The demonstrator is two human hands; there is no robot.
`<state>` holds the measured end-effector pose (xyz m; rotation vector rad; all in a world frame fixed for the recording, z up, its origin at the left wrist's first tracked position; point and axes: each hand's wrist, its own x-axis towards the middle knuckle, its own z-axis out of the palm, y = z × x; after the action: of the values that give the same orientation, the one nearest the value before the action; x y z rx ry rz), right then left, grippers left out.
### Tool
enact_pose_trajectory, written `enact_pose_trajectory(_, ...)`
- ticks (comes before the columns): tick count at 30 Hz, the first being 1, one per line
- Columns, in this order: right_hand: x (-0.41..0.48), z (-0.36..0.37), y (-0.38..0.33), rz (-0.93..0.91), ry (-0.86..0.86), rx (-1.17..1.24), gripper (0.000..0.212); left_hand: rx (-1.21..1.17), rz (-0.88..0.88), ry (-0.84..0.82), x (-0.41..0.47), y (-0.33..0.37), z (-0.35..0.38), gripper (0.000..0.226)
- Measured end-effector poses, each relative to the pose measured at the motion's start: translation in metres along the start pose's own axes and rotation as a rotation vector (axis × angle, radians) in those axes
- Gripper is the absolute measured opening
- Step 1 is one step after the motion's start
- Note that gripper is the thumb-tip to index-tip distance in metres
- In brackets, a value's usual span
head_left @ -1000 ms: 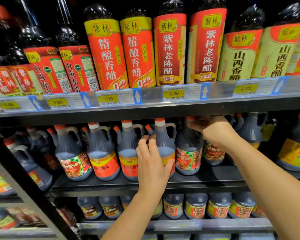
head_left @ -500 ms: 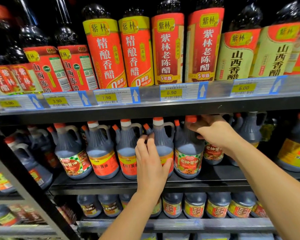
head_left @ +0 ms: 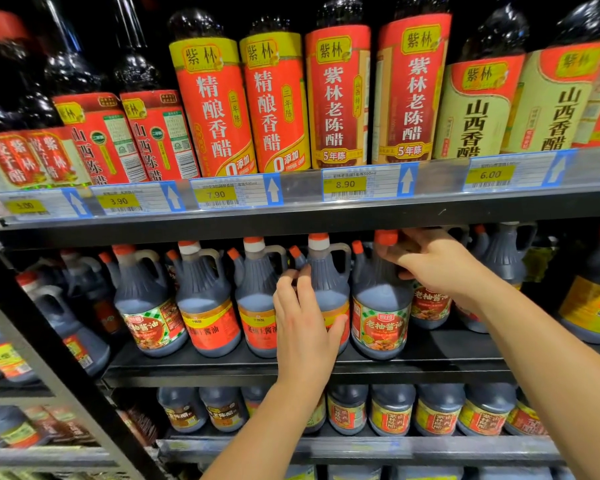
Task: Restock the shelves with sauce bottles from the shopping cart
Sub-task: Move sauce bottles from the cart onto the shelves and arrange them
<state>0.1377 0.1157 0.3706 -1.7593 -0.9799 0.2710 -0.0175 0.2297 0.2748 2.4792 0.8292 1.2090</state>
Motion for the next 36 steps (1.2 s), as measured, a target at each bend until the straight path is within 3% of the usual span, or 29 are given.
enact_pose_trajectory(10,-0.006,-0.005,0.010,-0.069,0.078,-0.083,0.016,-0.002,0.034,0.072,-0.010,0.009,0.001,0.080)
enact_pose_trajectory(15,-0.010,-0.018,0.023,-0.073,0.401,-0.168,0.021,-0.032,0.143,0.122,-0.012,0.029,0.008,0.076)
enact_pose_trajectory(19,-0.008,-0.033,0.032,-0.023,0.559,-0.446,0.032,-0.023,0.186,0.088,-0.013,0.048,0.018,0.082)
enact_pose_trajectory(23,-0.003,-0.037,0.037,0.135,0.495,-0.583,0.038,0.054,0.171,0.039,-0.012,0.061,0.027,0.086)
enact_pose_trajectory(26,0.002,-0.034,0.033,0.100,0.458,-0.517,0.037,0.109,0.152,0.017,-0.012,0.062,0.032,0.084)
enact_pose_trajectory(30,0.013,-0.034,0.028,0.062,0.369,-0.623,0.049,0.136,0.127,0.009,-0.012,0.061,0.034,0.081)
enact_pose_trajectory(36,0.031,-0.032,0.028,0.057,0.273,-0.764,0.039,0.168,0.137,0.040,-0.012,0.062,0.039,0.081)
